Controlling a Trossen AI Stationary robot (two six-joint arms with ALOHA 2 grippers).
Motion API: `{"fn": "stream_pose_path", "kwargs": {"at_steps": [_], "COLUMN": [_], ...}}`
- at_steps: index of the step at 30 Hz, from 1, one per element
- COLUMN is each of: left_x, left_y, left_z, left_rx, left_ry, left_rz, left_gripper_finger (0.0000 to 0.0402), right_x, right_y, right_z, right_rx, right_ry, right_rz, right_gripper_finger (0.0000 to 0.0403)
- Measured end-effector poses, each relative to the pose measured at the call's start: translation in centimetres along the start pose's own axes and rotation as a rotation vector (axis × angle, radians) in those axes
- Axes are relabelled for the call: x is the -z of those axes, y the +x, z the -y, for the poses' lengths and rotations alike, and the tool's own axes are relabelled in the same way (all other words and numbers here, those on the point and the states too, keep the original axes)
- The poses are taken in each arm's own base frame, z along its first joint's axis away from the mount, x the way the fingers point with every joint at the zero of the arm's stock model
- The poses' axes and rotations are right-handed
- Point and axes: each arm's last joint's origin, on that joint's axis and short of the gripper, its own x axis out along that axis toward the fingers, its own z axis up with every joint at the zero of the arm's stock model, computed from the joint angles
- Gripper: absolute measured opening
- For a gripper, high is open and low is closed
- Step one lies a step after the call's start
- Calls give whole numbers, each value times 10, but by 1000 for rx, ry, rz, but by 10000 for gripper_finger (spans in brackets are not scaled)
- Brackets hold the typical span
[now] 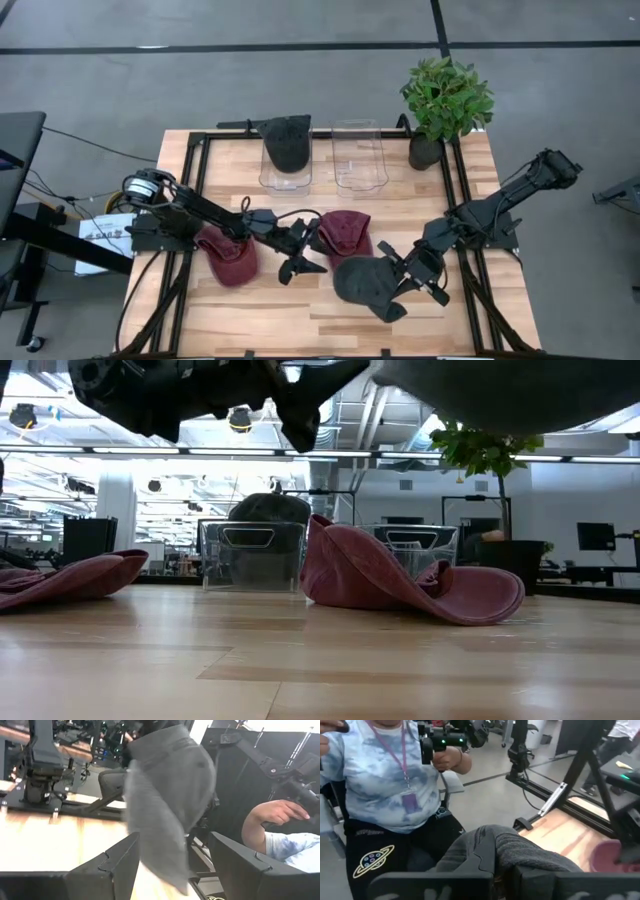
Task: Pick & Place hat
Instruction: Put the black cap into the left transparent bin
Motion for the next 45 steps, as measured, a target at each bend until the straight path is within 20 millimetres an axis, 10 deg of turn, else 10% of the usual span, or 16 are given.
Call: {"fn": "stream_pose_path", "kwargs": {"at_steps": [45], "left_x": [14], "left_y": [21], "left_z": [-17], "left_rx": [50], "left_ry": [-142], "left_rz": [-93], "left_gripper_finger": [223], "right_x": [4], "right_y": [10], "right_z": [25], "right_rx": [49], "right_ry": [-87], "right_rz": [-40], "right_gripper_finger": [0]}}
